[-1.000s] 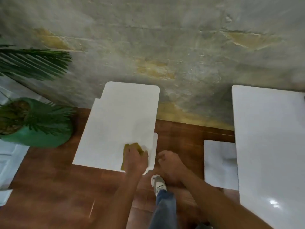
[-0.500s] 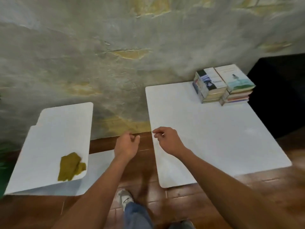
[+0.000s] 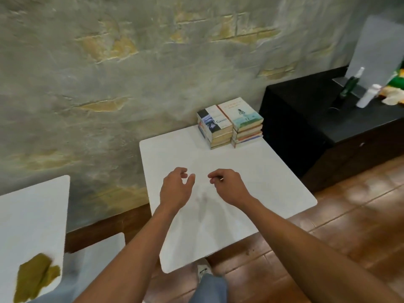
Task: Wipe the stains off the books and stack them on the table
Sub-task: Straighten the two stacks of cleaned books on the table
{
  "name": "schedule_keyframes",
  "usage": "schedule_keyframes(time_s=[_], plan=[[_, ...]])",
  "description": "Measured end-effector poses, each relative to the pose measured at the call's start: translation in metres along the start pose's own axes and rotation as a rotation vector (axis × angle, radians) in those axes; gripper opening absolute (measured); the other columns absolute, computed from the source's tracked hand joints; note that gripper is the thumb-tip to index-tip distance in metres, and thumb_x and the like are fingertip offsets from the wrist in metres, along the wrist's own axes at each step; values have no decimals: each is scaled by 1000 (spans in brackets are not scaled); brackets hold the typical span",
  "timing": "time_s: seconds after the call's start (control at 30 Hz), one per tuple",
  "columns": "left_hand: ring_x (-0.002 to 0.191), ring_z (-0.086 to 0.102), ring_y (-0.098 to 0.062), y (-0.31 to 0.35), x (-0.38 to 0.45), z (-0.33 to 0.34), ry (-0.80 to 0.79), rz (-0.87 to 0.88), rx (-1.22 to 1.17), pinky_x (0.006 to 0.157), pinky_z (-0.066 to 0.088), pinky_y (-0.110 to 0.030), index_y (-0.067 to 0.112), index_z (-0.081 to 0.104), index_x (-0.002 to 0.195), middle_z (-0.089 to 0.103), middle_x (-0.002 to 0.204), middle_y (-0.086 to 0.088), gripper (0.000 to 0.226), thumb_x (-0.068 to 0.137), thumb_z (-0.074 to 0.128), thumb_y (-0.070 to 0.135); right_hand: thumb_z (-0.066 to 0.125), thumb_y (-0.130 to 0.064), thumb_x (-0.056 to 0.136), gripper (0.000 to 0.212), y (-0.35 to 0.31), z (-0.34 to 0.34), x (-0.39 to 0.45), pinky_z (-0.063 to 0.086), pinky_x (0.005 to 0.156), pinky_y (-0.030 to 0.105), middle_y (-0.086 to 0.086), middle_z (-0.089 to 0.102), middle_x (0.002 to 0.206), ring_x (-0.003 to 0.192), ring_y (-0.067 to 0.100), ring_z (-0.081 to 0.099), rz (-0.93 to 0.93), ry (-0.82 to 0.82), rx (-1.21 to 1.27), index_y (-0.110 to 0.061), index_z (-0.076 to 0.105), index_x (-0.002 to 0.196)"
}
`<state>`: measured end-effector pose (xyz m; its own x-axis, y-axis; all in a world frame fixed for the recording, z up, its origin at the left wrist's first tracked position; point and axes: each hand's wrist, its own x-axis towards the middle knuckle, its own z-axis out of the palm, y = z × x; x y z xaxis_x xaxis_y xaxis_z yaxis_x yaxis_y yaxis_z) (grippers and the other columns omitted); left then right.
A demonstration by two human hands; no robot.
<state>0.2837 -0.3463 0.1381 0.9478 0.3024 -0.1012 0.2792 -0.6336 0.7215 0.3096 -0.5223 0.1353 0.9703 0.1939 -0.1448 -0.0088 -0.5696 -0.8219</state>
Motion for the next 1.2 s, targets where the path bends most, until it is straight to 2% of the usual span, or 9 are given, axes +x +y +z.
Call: schedule_keyframes(time_s=[0.13, 0.27, 0.43, 0.67, 0.77, 0.9, 0.97, 1.07, 1.2], plan=[[113, 61, -18, 27, 29, 32, -37, 25, -1, 97, 52, -36, 18, 58, 132, 66, 126, 1, 44, 97, 62, 43, 51, -3, 97, 28, 15, -26, 25, 50, 92, 21, 3, 73, 106, 95, 11, 65, 28, 30, -10, -10, 73, 114], [115, 61, -19, 51, 60, 63, -78, 4, -50, 96, 50, -32, 17, 58, 133, 64, 129, -1, 44, 97, 62, 43, 53, -10, 99, 26, 33, -52, 60, 45, 88, 17, 0, 71, 111, 102, 10, 64, 78, 45, -11, -13, 72, 117], [114, 63, -19, 79, 89, 93, -140, -54, -82, 87, 45, -24, 16, 56, 135, 63, 133, -3, 45, 98, 60, 41, 54, -25, 101, 27, 58, -83, 94, 47, 89, 22, -1, 72, 111, 102, 11, 64, 144, 114, 6, -13, 70, 118], [117, 63, -21, 113, 136, 141, -178, -208, -164, 104, 50, -38, 10, 57, 136, 64, 134, -7, 49, 98, 61, 40, 54, -34, 101, 32, 105, -140, 160, 56, 92, 38, 0, 69, 113, 98, 16, 67, 300, 204, 89, -17, 64, 127], [121, 62, -24, 129, 155, 166, -165, -268, -168, 106, 48, -38, 8, 53, 140, 61, 139, -10, 54, 98, 61, 41, 55, -32, 101, 30, 125, -172, 196, 55, 81, 30, -4, 67, 110, 91, 8, 65, 316, 215, 128, -19, 60, 128], [126, 58, -24, 149, 178, 195, -137, -370, -178, 107, 46, -39, 11, 47, 146, 56, 145, -7, 61, 98, 59, 45, 56, -31, 102, 28, 146, -207, 252, 48, 61, 15, -17, 64, 97, 78, -3, 62, 313, 124, 190, -24, 54, 129], [130, 55, -25, 154, 190, 206, -142, -377, -180, 109, 45, -43, 16, 44, 147, 52, 148, -5, 64, 95, 61, 49, 54, -32, 103, 16, 149, -217, 278, 46, 58, 11, -21, 60, 88, 72, -4, 62, 311, 55, 213, -30, 50, 118], [134, 51, -25, 157, 204, 224, -130, -399, -206, 110, 44, -46, 22, 41, 147, 50, 150, -2, 67, 92, 66, 50, 53, -40, 101, 27, 158, -217, 309, 60, 76, 28, -9, 72, 104, 84, 4, 72, 310, -85, 273, -26, 57, 124], [134, 51, -23, 159, 218, 243, -131, -448, -265, 110, 43, -43, 26, 43, 147, 52, 148, 2, 63, 93, 65, 49, 55, -44, 99, 35, 172, -210, 326, 57, 93, 44, -11, 72, 112, 100, 11, 72, 303, -227, 392, -36, 58, 132]])
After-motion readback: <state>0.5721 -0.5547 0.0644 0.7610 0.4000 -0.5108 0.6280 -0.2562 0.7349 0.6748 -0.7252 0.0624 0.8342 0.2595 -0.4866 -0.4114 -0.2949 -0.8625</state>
